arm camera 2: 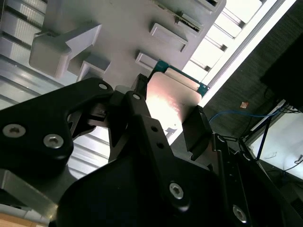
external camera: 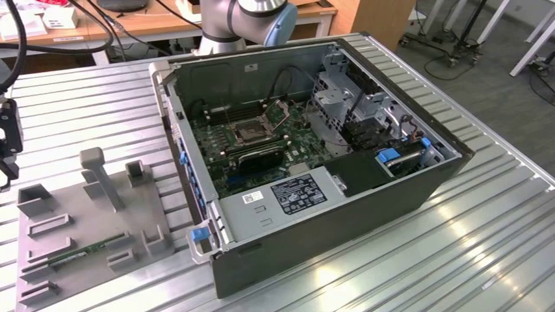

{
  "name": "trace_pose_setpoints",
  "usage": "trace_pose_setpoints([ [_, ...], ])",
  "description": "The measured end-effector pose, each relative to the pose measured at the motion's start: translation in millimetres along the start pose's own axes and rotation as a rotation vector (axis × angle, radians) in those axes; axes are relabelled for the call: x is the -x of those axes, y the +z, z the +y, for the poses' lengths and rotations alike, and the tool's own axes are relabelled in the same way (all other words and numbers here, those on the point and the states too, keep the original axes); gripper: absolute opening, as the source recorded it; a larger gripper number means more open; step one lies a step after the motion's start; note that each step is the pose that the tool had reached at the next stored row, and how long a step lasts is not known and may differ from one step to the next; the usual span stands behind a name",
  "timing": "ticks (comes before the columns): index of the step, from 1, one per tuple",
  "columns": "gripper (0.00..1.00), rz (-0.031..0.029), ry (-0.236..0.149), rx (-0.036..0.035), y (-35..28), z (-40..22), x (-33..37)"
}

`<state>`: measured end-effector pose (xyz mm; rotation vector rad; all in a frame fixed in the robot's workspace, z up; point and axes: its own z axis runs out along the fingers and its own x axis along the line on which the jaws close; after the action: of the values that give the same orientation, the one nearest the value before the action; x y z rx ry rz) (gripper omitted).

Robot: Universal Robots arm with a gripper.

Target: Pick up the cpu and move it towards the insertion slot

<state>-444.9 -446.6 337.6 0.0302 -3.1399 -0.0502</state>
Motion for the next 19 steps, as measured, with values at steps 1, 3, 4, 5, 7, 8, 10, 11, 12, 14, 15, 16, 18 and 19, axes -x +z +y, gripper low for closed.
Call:
trace_pose_setpoints([
  [1,0.54,0.0000,0.000,0.0000,0.0,0.0,0.0],
  [3,0.54,0.0002,0.000,-0.0001,-0.2,0.0,0.0],
  [4,0.54,0.0002,0.000,-0.0001,-0.3,0.0,0.0],
  [5,0.54,0.0002,0.000,-0.0001,-0.3,0.0,0.0],
  [7,0.54,0.0001,0.000,0.0000,-0.3,0.0,0.0],
  [8,0.54,0.0004,0.000,-0.0002,-0.7,0.0,0.0],
  [10,0.54,0.0005,0.000,-0.0004,-2.3,0.1,0.0],
  [11,0.54,0.0004,0.000,-0.0003,-3.3,0.1,0.0],
  [12,0.54,0.0002,0.000,-0.0002,-4.4,0.1,0.0],
  [14,0.54,0.0003,0.000,-0.0002,-6.7,0.2,0.0],
  [15,0.54,0.0001,0.000,-0.0001,-7.3,0.2,0.0],
  [16,0.54,0.0001,0.000,-0.0001,-8.0,0.2,0.0],
  [18,0.54,0.0002,0.000,-0.0002,-9.4,0.3,0.0],
  [19,0.54,0.0001,0.000,-0.0001,-9.5,0.3,0.0],
])
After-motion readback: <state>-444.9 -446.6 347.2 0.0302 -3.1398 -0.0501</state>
